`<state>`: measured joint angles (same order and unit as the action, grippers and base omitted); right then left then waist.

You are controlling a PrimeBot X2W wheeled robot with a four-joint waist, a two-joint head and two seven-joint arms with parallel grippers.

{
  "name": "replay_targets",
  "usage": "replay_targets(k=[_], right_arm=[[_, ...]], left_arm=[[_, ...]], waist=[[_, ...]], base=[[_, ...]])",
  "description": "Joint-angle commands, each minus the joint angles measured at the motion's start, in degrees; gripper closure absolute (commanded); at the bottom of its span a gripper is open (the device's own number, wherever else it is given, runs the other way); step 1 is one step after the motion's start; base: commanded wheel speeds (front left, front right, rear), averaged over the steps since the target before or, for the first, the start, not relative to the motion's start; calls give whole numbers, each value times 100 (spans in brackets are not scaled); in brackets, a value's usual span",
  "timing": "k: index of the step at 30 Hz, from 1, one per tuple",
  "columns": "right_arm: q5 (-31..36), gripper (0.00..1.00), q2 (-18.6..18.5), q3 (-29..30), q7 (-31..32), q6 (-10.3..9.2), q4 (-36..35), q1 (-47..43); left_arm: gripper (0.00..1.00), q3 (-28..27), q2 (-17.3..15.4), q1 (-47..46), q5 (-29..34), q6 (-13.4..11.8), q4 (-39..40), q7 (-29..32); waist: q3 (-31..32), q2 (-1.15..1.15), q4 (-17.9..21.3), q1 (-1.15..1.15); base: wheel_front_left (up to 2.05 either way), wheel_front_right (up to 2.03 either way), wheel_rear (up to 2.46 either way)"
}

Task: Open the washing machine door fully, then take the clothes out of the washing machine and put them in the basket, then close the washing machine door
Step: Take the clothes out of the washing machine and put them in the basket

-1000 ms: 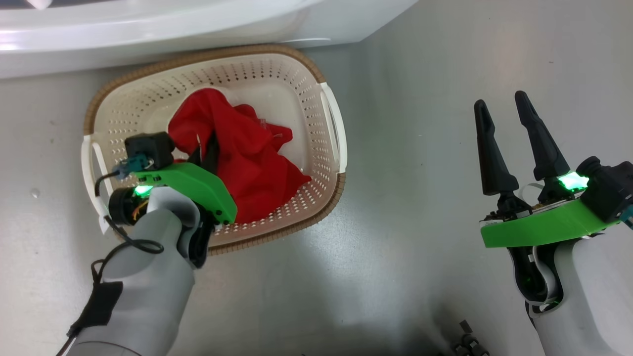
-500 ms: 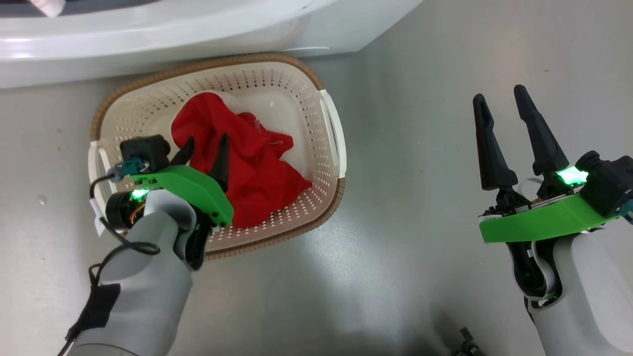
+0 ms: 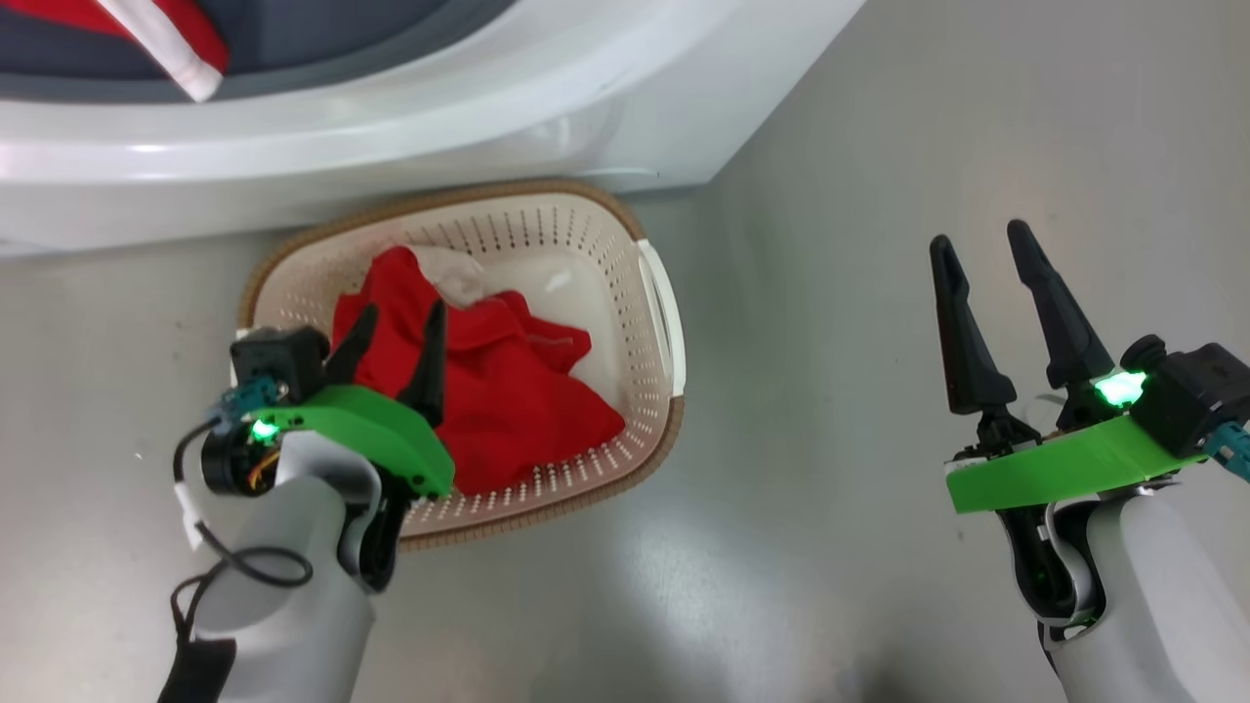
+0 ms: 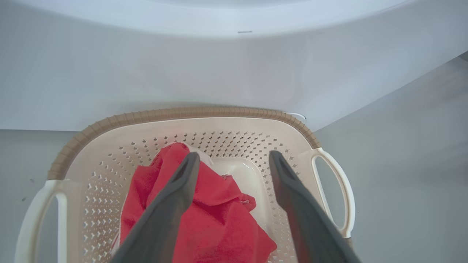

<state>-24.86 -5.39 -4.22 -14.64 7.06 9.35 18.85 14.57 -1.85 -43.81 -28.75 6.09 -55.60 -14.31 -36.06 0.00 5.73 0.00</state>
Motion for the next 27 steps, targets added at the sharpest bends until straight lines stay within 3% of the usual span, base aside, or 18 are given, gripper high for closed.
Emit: replay_targets(k=[1,13,27], right_arm=[[-27,0,-42,-84,-36,43,-92,-190],[-1,0,-116,-77,-36,43,35,-578],[61,0,-186,-84,-36,43,149,-1040]], left_arm=[[0,-195,-152,241,103,0,154,-69],[0,-1021,-107,1070,914,55,986,-69],[0,-1331,-104,1901,1222,74,2106,-69]], waist=[[272,0,-38,0],[1114,0,-123,0],[2012,0,-198,0]], base=[[0,0,0],[0,0,0],[0,0,0]])
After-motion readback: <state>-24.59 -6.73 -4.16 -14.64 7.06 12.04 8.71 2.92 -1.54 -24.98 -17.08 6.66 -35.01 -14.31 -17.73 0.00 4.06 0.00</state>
